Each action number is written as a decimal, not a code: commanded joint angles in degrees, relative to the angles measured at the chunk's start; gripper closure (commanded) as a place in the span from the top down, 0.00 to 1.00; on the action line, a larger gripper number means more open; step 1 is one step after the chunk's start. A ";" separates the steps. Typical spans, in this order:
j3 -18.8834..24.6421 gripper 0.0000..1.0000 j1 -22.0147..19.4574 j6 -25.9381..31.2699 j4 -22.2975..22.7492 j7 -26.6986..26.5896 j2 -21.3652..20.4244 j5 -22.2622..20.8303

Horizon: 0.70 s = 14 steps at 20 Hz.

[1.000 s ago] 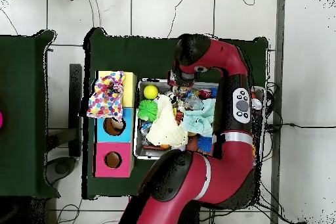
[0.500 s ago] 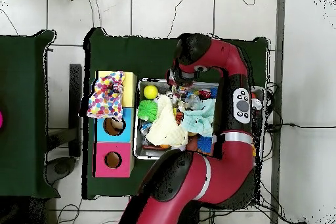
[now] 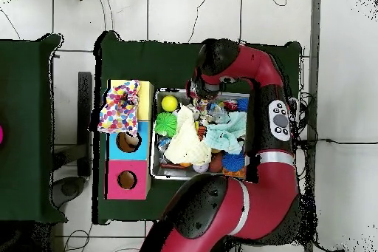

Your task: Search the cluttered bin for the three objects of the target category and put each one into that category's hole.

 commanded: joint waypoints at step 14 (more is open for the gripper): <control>6.20 0.00 -5.51 -11.59 20.04 -14.74 -14.18 0.33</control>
